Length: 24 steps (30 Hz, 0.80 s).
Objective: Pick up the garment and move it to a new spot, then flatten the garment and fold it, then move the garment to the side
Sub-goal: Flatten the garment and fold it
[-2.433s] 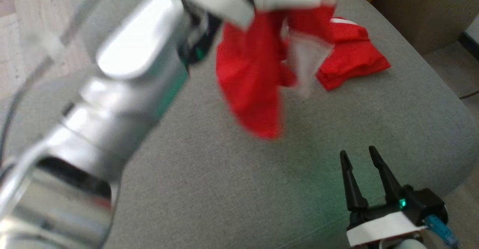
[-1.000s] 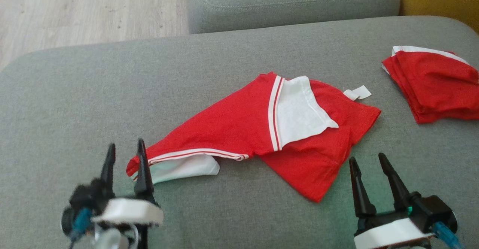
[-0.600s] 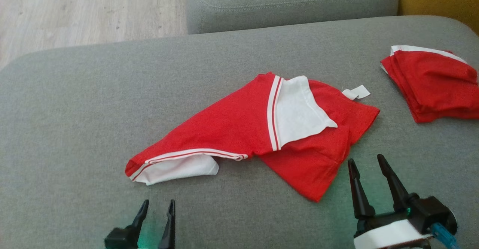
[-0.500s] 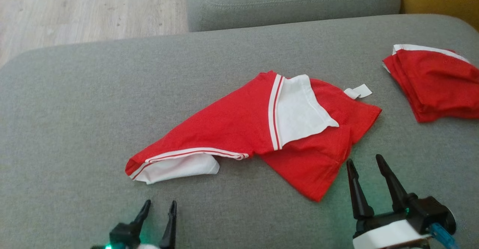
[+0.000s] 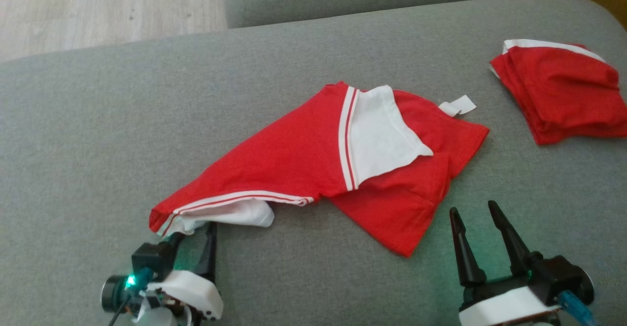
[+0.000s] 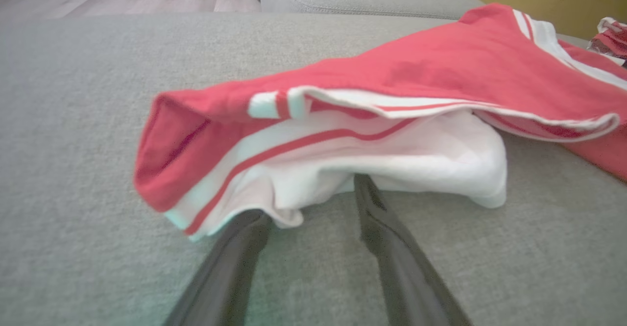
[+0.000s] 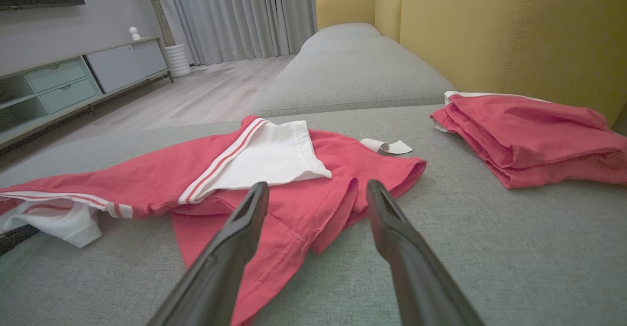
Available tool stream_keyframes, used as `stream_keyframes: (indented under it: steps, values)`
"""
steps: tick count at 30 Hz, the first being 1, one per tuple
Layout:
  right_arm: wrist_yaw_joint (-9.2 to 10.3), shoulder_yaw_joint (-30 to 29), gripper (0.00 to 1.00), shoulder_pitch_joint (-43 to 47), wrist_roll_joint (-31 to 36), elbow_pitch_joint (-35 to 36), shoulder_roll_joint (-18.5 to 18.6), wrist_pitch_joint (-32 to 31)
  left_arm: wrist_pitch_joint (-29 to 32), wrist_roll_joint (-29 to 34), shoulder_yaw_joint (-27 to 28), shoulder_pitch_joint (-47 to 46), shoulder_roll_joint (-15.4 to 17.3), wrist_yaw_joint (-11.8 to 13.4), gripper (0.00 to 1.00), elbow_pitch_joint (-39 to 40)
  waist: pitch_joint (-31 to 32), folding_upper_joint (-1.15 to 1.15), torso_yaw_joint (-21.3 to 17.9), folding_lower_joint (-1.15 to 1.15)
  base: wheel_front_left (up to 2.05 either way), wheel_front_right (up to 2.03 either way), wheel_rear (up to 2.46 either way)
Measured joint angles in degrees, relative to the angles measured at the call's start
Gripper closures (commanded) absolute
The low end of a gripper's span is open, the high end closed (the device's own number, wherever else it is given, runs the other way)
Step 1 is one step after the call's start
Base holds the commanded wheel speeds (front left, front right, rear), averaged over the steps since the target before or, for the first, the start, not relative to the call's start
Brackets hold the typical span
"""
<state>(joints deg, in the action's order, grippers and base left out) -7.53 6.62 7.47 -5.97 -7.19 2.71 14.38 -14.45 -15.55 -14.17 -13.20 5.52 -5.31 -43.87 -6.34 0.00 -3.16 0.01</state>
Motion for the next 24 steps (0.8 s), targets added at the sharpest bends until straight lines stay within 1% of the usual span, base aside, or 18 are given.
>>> stream_keyframes:
  steps: [1,2,9,12,13,14,16,17,21,24]
  values:
    - [0.00,-0.01,0.00,0.00,0.00,-0.01,0.00,0.00,0.00,0.20,0.03,0.01,-0.04,-0.31,0.70,0.52,0.03,0.00,-0.19,0.00,0.00,0.00,0.00]
    - [0.00,0.00,0.00,-0.01,0.00,-0.01,0.00,0.00,0.00,0.59,0.01,0.04,-0.09,-0.53,1.00,0.86,0.09,0.00,-0.37,0.00,0.00,0.00,0.00]
    - [-0.01,-0.78,0.00,-0.01,0.00,-0.01,-0.01,0.00,0.00,1.58,-1.02,1.80,-0.25,-1.82,1.00,6.37,1.14,0.00,-0.37,0.00,0.00,0.00,0.00]
    - [0.00,-1.05,0.00,0.06,-0.01,-0.01,-0.01,0.00,0.00,0.96,-3.46,3.63,-0.18,-1.85,1.00,9.11,1.81,0.00,0.09,0.00,0.00,0.00,0.00]
    - [0.00,-1.07,0.00,0.07,-0.01,-0.01,-0.02,0.00,0.00,-1.22,-5.42,4.39,-0.22,-1.85,1.00,10.11,1.98,0.00,0.27,-0.01,0.00,0.00,0.00]
    - [-0.01,-1.05,0.00,0.08,-0.02,-0.03,-0.04,0.00,0.05,-4.89,-7.23,5.30,-0.21,-1.85,1.00,11.43,2.17,0.00,0.45,0.00,0.00,0.00,0.00]
    - [0.00,-1.14,0.00,0.10,-0.09,-0.03,-0.05,0.00,2.37,-12.25,-10.88,7.10,0.32,-1.85,1.00,15.97,2.42,0.00,0.91,-0.01,0.00,0.00,0.00]
    - [-0.01,-1.13,0.00,0.10,-0.09,-0.03,-0.04,0.00,4.05,-15.47,-12.55,7.84,1.11,-1.85,1.00,19.13,2.36,0.00,1.14,-0.02,0.00,0.00,0.00]
    - [-0.01,-0.75,0.00,0.10,-0.09,-0.10,-0.08,0.00,11.92,-26.69,-17.50,9.07,7.33,-1.83,1.00,32.81,2.40,0.00,1.81,0.01,0.00,0.00,0.00]
    - [0.00,0.09,0.00,0.37,-0.09,-0.60,-0.09,0.00,16.66,-33.87,-19.16,10.82,11.07,-1.83,1.00,42.59,3.57,0.00,1.93,-0.01,0.00,0.00,0.00]
